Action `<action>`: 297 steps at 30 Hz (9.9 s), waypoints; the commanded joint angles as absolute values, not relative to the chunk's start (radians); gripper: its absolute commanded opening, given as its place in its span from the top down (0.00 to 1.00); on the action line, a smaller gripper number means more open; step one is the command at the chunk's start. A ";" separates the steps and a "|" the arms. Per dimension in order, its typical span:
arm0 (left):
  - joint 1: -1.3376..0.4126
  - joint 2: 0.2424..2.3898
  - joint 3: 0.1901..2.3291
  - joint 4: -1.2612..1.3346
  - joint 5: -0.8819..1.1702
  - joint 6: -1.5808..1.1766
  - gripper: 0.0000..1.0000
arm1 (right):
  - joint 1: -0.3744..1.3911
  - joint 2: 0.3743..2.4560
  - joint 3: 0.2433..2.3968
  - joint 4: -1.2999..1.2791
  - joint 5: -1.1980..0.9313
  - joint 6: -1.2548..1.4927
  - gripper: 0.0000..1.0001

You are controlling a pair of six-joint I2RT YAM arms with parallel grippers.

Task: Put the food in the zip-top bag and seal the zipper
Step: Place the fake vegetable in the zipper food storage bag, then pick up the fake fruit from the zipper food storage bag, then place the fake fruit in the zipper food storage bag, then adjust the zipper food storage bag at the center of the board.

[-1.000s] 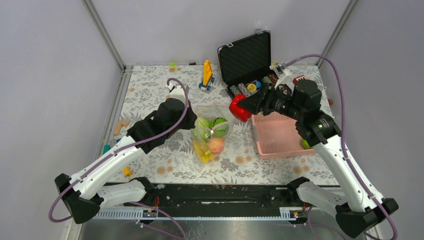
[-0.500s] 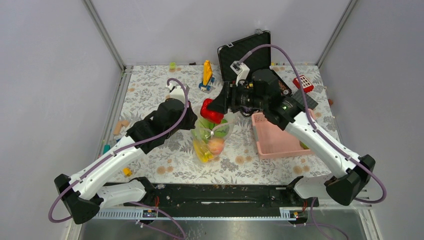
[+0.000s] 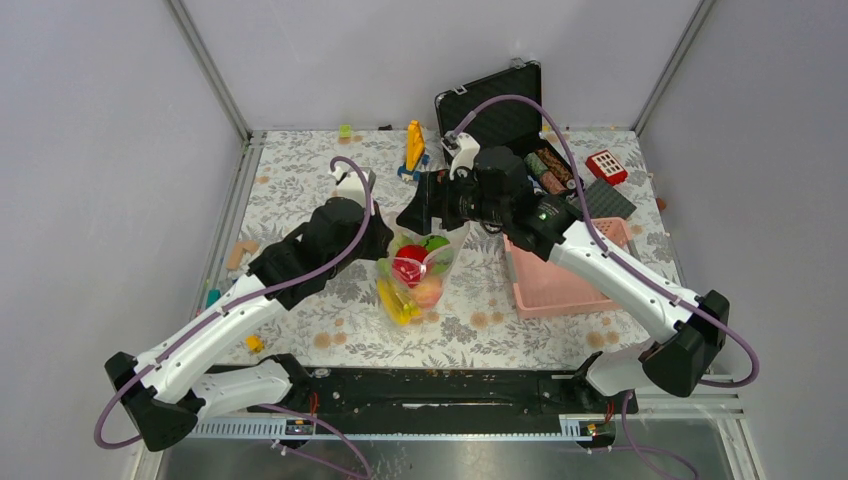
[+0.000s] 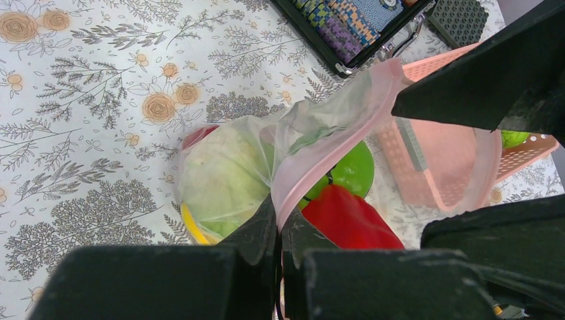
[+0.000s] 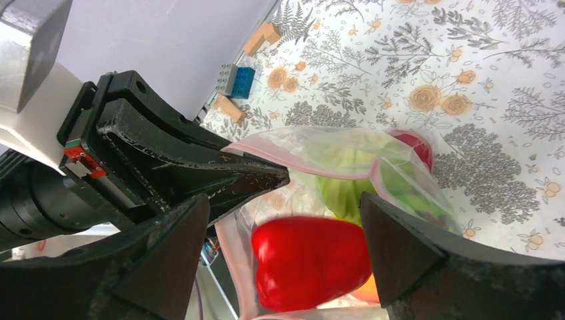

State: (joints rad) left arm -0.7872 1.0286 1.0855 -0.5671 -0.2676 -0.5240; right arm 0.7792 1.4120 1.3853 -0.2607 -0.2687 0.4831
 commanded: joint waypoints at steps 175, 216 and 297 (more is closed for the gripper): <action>-0.715 1.139 1.132 -0.206 0.133 -0.744 1.00 | 0.456 0.943 1.268 -0.428 -0.592 0.328 0.50; -0.716 1.165 1.145 -0.225 0.200 -0.752 1.00 | 0.851 1.281 1.274 -0.536 0.242 0.313 0.23; -0.696 1.219 1.245 -0.323 0.258 -0.637 1.00 | 0.856 1.376 1.606 -0.887 0.203 0.501 1.00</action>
State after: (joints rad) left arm -0.6933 1.1946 1.1465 -0.3725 0.1810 -0.6682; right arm 0.8455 1.3109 1.4185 -0.7902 0.2371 0.5468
